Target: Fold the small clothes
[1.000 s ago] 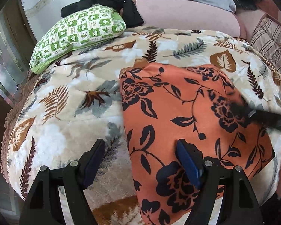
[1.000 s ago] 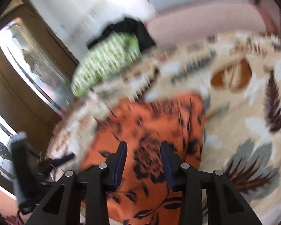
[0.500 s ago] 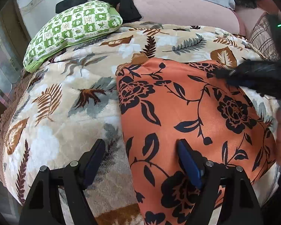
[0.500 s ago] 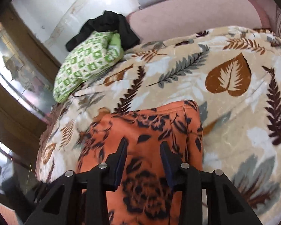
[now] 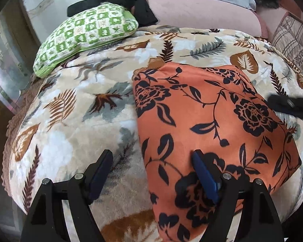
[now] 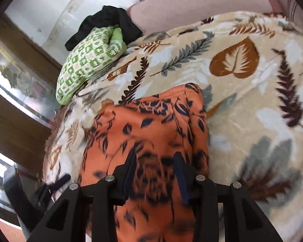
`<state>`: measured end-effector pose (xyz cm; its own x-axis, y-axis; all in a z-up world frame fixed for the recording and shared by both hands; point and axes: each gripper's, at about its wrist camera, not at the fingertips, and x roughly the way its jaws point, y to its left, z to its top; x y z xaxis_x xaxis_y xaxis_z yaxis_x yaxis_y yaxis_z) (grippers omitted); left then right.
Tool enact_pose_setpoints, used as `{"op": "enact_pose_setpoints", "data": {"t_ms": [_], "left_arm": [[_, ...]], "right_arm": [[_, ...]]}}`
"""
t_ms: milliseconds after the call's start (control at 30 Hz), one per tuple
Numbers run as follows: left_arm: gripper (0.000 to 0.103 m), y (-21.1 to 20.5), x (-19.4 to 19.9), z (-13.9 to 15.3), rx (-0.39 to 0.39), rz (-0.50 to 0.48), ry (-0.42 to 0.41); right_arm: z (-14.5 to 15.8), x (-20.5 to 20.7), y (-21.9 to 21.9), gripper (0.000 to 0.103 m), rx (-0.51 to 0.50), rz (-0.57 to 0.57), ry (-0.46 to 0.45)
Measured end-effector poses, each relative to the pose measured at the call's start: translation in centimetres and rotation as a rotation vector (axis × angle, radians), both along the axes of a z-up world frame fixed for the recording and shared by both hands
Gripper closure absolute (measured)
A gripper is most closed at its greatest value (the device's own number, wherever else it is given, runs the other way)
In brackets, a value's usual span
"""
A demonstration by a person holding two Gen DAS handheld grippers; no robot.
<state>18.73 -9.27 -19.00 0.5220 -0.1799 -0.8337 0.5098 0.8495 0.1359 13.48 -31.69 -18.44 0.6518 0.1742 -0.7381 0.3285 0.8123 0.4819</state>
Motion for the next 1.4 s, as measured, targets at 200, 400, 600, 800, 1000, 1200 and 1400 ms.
{"op": "enact_pose_setpoints", "data": {"t_ms": [200, 400, 600, 800, 1000, 1200, 1400], "left_arm": [[0.021, 0.8, -1.2, -0.6, -0.016, 0.046, 0.032], [0.021, 2.6, -5.2, 3.7, -0.061, 0.070, -0.026], [0.021, 4.9, -9.9, 11.2, -0.116, 0.117, -0.184], [0.021, 6.6, -13.3, 17.0, -0.138, 0.152, -0.294], [0.019, 8.3, -16.4, 21.3, -0.179, 0.188, -0.357], [0.016, 9.1, -18.9, 24.2, -0.208, 0.205, -0.418], [0.016, 9.5, -20.6, 26.3, -0.202, 0.224, -0.465]], "right_arm": [[-2.6, -4.8, 2.3, 0.060, -0.049, 0.040, 0.081], [0.3, -6.4, 3.8, 0.061, -0.126, 0.063, 0.047], [7.1, -10.9, 6.1, 0.052, -0.259, 0.046, -0.080], [13.9, -15.2, 9.1, 0.047, -0.356, 0.018, -0.209], [18.3, -19.6, 11.0, 0.045, -0.380, -0.010, -0.296], [20.9, -23.2, 12.5, 0.039, -0.433, -0.024, -0.360], [22.3, -24.7, 13.8, 0.039, -0.453, -0.020, -0.379]]}}
